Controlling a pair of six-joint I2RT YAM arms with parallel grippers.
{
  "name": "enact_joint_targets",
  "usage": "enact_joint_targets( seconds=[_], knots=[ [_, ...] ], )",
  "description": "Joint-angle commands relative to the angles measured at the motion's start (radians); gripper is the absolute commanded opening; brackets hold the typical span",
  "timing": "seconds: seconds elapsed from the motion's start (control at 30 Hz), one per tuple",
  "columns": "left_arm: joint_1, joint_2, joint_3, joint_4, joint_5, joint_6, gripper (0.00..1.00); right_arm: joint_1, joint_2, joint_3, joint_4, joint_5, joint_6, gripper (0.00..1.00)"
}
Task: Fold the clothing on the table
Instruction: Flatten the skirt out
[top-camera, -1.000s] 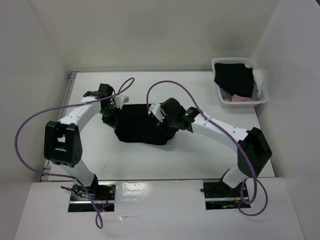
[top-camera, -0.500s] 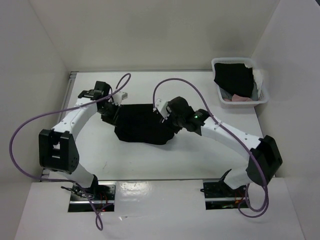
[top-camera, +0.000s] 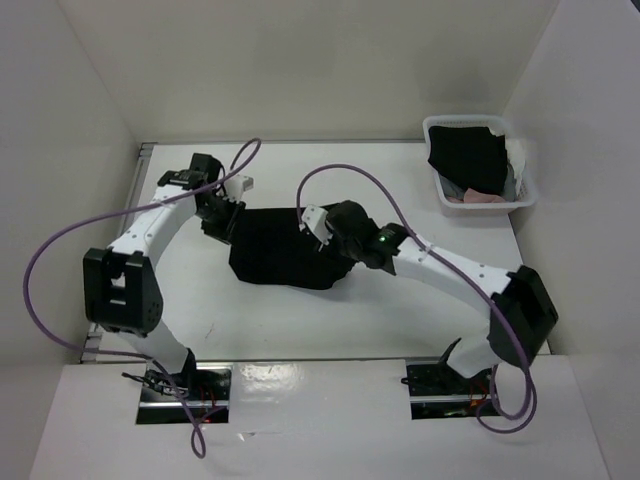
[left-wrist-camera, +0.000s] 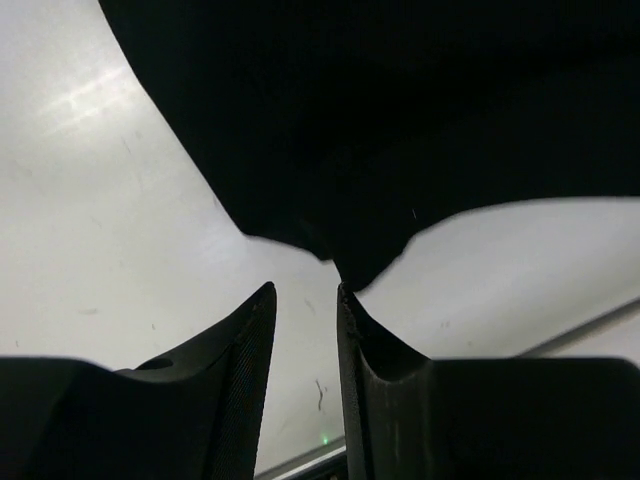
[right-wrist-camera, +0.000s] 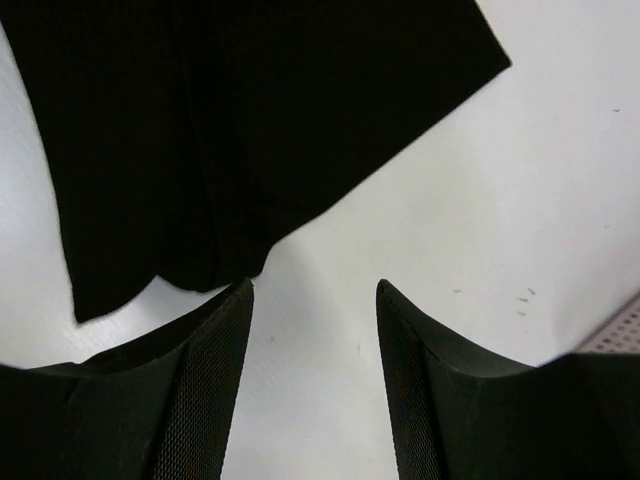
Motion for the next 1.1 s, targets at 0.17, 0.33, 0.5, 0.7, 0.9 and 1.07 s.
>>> enact_joint_targets(
  seconds=[0.17, 0.33, 0.5, 0.7, 0.9, 1.07],
  knots=[
    [0.044, 0.287, 0.26, 0.072, 0.019, -0.072, 0.34, -0.238, 0.269, 0.285, 0.076, -0.149, 0.076, 0.58],
    [0.092, 0.402, 0.346, 0.095, 0.019, -0.107, 0.3, -0.342, 0.367, 0.408, 0.085, -0.258, 0.124, 0.58],
    [0.103, 0.433, 0.355, 0.137, 0.003, -0.127, 0.29, -0.392, 0.458, 0.476, 0.064, -0.306, 0.145, 0.58],
    [0.112, 0.502, 0.375, 0.147, 0.026, -0.147, 0.29, -0.43, 0.562, 0.56, 0.03, -0.367, 0.176, 0.58],
    [0.112, 0.524, 0.404, 0.147, 0.075, -0.17, 0.29, -0.43, 0.619, 0.592, 0.012, -0.392, 0.185, 0.57],
    [0.08, 0.501, 0.413, 0.156, 0.075, -0.215, 0.29, -0.43, 0.638, 0.602, 0.011, -0.392, 0.185, 0.57]
  ],
)
